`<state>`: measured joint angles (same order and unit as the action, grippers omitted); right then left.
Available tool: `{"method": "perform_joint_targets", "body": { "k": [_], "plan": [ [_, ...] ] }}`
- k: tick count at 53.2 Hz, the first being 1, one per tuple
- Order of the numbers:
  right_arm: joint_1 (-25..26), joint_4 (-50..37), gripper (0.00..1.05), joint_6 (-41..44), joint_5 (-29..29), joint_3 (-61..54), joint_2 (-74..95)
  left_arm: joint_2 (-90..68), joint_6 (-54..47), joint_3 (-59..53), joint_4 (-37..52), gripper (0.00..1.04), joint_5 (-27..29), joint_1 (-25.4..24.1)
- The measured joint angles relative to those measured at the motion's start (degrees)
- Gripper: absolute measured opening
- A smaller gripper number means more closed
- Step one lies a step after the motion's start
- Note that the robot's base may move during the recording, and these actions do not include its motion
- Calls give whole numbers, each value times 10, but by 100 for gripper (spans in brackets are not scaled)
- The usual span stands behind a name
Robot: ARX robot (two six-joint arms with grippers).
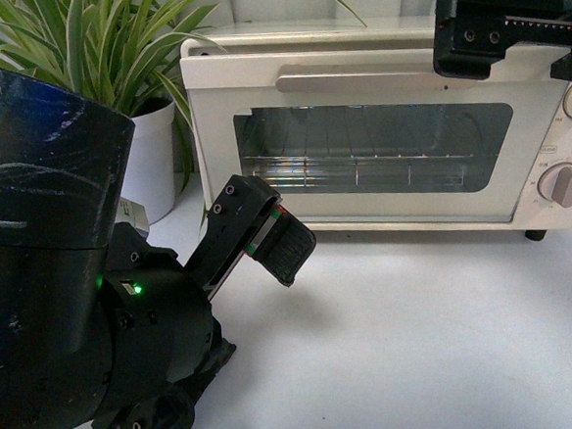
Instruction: Open oven
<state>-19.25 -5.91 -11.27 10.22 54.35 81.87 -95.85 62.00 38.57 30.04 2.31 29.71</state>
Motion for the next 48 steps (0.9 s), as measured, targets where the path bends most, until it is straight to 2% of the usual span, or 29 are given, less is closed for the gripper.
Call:
{"method": "perform_joint_targets", "body": {
  "k": [25, 48],
  "plan": [
    [-19, -50, 95, -2, -38, -124, -56, 0, 0, -1, 0, 98, -1, -5],
    [-36, -55, 95, 7, -62, -187, -74, 1, -3, -2, 0, 98, -5, -7]
  ]
}}
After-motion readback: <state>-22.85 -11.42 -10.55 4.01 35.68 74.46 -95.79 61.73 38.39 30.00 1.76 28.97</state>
